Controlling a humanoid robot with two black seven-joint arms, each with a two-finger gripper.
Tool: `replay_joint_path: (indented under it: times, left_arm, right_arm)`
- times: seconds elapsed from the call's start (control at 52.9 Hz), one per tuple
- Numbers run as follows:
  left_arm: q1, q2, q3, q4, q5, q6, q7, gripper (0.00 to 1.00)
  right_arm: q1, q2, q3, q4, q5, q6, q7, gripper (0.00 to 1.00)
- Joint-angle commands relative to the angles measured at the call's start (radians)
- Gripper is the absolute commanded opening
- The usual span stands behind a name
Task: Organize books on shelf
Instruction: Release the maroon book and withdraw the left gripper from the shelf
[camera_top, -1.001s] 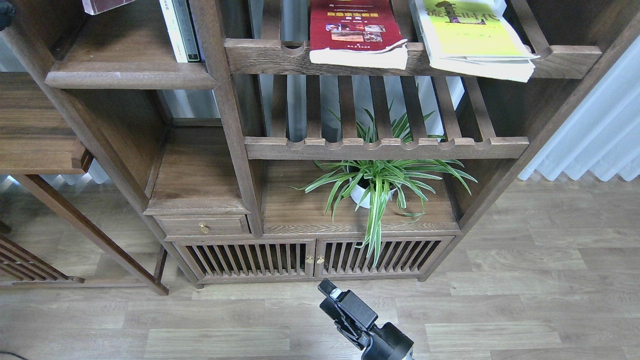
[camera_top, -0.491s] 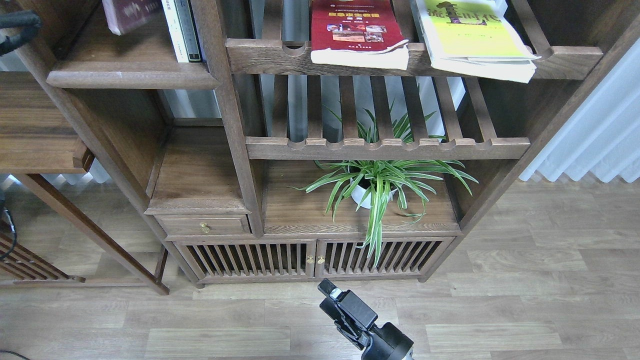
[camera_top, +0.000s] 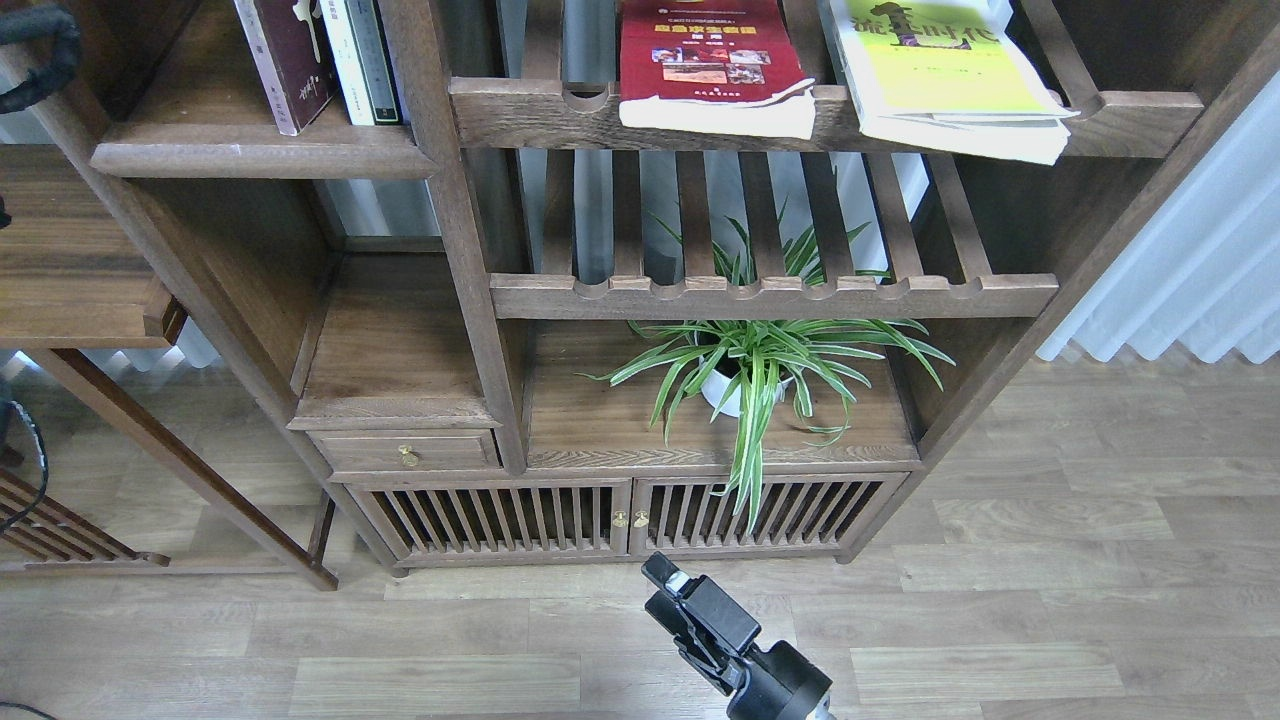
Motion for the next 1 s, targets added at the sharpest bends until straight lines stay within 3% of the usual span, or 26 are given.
replay_joint_path:
  times: [0.0, 0.189, 0.642, 0.982]
  left_arm:
    - [0.029, -0.001, -0.055, -0.03, -0.026, 0.0, 0.0, 0.99]
    - [0.156, -0.01, -0.136, -0.14, -0.106, 0.0, 0.0, 0.99]
    - [0.202, -0.093, -0.256, -0.246, -0.135, 0.0, -0.006, 0.99]
    - [0.371, -0.199, -0.342, -0.363, -0.241, 0.0, -0.005, 0.99]
  right_arm:
    - [0.0, 0.0, 0.002, 0.0, 0.0, 0.0, 0.001, 0.99]
    - [0.0, 0.0, 0.016, 0.0, 0.009, 0.0, 0.001, 0.99]
    - [0.0, 0.0, 0.023, 0.006, 0.009, 0.0, 0.0, 0.99]
    - [0.0, 0.0, 0.023, 0.006, 0.009, 0.0, 0.0, 0.99]
